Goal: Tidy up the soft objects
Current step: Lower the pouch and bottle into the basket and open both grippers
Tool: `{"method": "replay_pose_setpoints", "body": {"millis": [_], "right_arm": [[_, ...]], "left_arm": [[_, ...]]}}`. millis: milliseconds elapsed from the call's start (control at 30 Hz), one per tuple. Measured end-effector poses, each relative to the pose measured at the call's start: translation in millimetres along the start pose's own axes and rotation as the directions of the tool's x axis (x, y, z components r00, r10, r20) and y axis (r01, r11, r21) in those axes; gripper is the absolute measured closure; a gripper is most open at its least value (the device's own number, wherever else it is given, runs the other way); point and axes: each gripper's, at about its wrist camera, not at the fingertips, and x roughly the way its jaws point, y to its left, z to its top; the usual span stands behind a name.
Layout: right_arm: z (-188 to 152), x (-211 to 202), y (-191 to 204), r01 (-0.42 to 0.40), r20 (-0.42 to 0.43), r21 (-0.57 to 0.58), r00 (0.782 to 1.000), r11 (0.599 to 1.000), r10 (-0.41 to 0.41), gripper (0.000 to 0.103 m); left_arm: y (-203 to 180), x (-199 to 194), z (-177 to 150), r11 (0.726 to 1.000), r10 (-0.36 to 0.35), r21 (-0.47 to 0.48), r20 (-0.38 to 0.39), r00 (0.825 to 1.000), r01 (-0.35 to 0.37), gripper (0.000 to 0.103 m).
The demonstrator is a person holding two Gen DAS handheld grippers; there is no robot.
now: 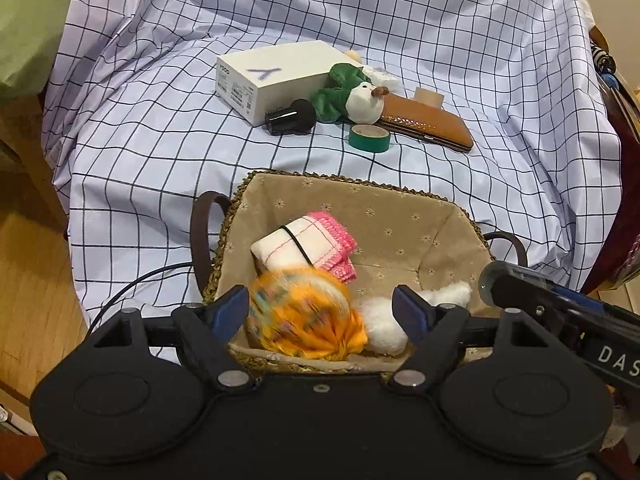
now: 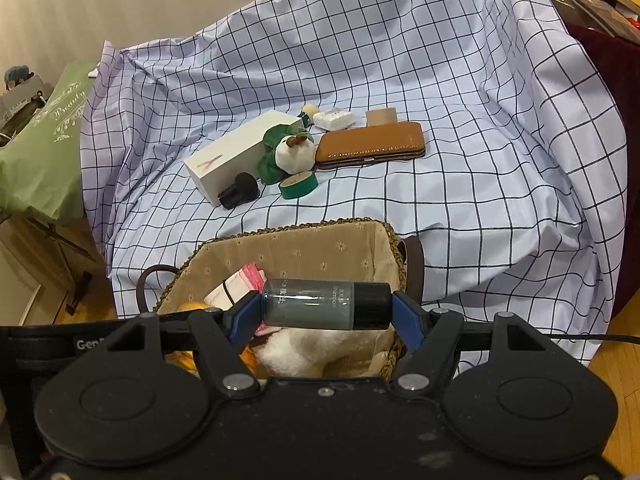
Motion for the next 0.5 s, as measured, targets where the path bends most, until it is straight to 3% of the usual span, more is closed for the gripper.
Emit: {"method": "replay_pose_setpoints", "body": {"millis": [500], "right_arm": [[-6,6,0,0.006,-0.038,-0.026,0.999,1.0,-0.007,0.033]], "left_arm": [[5,-10,-11,0.999,0.046,-0.011,0.036,0.998,-0.045,0.028]]}}
